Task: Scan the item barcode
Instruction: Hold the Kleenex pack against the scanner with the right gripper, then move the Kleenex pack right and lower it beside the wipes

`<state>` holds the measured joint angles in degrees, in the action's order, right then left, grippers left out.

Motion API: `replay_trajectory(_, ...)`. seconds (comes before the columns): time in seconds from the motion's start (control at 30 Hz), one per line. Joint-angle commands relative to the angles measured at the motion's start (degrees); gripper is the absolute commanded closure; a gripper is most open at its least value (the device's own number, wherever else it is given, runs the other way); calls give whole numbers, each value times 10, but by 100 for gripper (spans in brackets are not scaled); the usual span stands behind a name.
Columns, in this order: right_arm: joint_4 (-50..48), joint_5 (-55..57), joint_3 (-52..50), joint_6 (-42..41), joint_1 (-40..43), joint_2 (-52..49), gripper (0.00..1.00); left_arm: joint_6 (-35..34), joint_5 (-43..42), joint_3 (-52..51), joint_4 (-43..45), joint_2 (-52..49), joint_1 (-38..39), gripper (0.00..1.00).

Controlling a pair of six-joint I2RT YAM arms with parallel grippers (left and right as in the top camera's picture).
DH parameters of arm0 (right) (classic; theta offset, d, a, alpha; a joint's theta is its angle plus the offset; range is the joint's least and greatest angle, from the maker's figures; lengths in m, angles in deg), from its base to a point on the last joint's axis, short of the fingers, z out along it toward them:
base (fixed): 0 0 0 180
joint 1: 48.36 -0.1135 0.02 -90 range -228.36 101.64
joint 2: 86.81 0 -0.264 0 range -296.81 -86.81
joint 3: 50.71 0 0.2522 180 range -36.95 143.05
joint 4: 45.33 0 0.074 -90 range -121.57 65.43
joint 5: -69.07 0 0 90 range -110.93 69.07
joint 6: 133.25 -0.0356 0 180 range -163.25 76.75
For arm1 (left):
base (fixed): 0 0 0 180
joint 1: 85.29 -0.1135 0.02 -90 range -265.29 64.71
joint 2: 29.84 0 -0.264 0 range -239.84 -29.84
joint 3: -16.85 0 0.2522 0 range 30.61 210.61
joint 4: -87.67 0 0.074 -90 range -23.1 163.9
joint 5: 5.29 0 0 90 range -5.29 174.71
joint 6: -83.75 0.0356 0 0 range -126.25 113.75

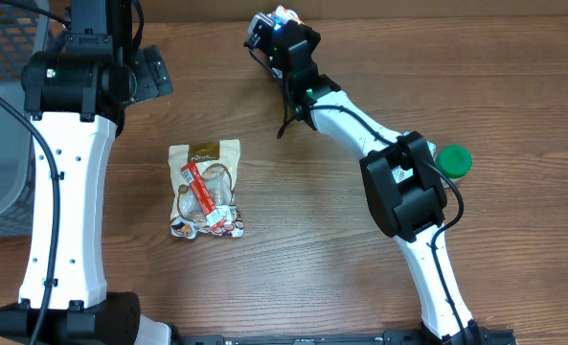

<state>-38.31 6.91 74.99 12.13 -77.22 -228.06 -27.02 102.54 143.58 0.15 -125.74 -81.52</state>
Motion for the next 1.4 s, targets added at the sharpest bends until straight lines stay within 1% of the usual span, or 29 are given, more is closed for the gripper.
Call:
replay_trajectory(0.0, 16, 36, 7, -47, -19, 42, 96, 7, 6, 5, 1, 4, 4, 0)
replay_trajectory(0.07, 38, 37, 7, -89, -23, 72, 96, 7, 6, 5, 1, 4, 4, 0)
replay_trajectory(0.13, 74, 36, 7, -155, -26, 112, 96, 7, 6, 5, 1, 4, 4, 0)
replay_trajectory(0.23, 160, 36, 7, -290, -27, 181, 96, 7, 6, 5, 1, 4, 4, 0)
replay_trajectory(0.37, 325, 34, 7, -454, -17, 275, 96, 7, 6, 5, 1, 4, 4, 0)
replay_trajectory(0.47, 472, -11, 7, -541, 1, 333, 96, 7, 6, 5, 1, 4, 4, 0)
replay_trajectory(0.53, 571, -71, 7, -579, 19, 363, 96, 7, 6, 5, 0, 4, 4, 0)
replay_trajectory(0.7, 800, -223, 4, -618, 76, 380, 96, 7, 6, 5, 1, 4, 4, 0)
replay_trajectory(0.8, 890, -270, -32, -619, 109, 378, 96, 7, 6, 5, 1, 4, 4, 0)
replay_trajectory(0.87, 912, -269, -73, -621, 129, 378, 96, 7, 6, 5, 1, 4, 4, 0)
replay_trajectory(0.93, 901, -269, -121, -621, 146, 378, 96, 7, 6, 5, 1, 4, 4, 0)
replay_trajectory(1.0, 874, -267, -169, -621, 161, 378, 96, 7, 6, 5, 1, 4, 4, 0)
replay_trajectory(1.1, 810, -249, -245, -621, 183, 378, 96, 7, 6, 5, 1, 4, 4, 0)
replay_trajectory(1.27, 719, -232, -324, -620, 200, 378, 96, 7, 6, 5, 1, 4, 4, 0)
replay_trajectory(1.3, 704, -232, -336, -620, 200, 378, 93, 7, 6, 5, 1, 4, 4, 0)
replay_trajectory(1.33, 693, -232, -343, -620, 200, 378, 86, 7, 6, 5, 1, 4, 4, 0)
replay_trajectory(1.37, 683, -232, -349, -620, 200, 378, 83, 7, 6, 5, 1, 4, 4, 0)
